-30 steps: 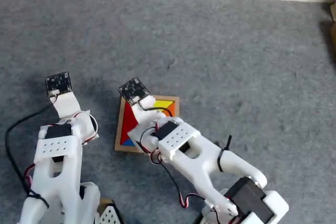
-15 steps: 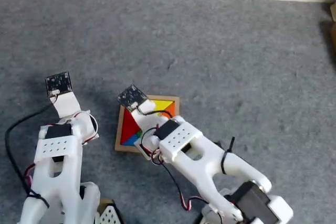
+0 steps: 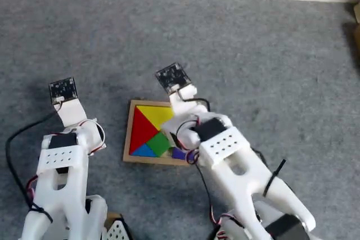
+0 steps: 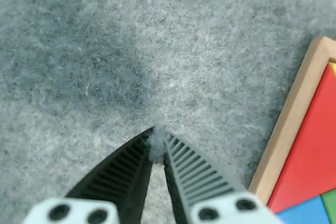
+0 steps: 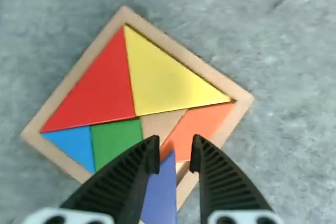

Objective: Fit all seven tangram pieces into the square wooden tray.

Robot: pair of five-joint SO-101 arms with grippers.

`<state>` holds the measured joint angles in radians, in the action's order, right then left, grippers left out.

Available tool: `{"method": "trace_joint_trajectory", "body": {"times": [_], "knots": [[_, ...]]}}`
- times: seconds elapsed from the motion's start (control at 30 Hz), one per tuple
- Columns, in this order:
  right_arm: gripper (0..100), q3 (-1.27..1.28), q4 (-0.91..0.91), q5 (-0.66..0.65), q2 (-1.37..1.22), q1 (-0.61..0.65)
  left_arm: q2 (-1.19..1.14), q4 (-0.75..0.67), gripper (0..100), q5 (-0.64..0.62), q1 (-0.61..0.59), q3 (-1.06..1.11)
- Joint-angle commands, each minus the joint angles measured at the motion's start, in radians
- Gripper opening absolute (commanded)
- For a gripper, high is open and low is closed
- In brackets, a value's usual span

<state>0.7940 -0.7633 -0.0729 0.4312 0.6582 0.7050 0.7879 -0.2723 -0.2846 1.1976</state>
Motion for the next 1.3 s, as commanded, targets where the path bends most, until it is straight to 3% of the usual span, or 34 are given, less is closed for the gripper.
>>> {"method": "trace_joint_trajectory", "body": {"times": [0.0, 0.2, 0.73, 0.83, 1.03, 1.27], "knots": [[10.5, -0.027, 0.041, 0.078, -0.096, -0.018, 0.028, -0.012, 1, 0.011, -0.007, -0.004], [10.5, -0.031, 0.042, 0.110, -0.213, -0.002, 0.028, -0.012, 1, 0.011, -0.008, -0.004], [10.5, -0.050, 0.038, 0.106, -0.225, 0.234, 0.028, -0.012, 1, 0.011, -0.007, -0.004], [10.5, -0.050, 0.036, 0.041, -0.213, 0.262, 0.028, -0.012, 1, 0.011, -0.007, -0.004], [10.5, -0.147, -0.120, 0.023, -0.076, 0.239, 0.028, -0.012, 1, 0.011, -0.007, -0.004], [10.5, -0.173, -0.321, 0.025, 0.079, 0.130, 0.028, -0.012, 1, 0.011, -0.007, -0.004]]}}
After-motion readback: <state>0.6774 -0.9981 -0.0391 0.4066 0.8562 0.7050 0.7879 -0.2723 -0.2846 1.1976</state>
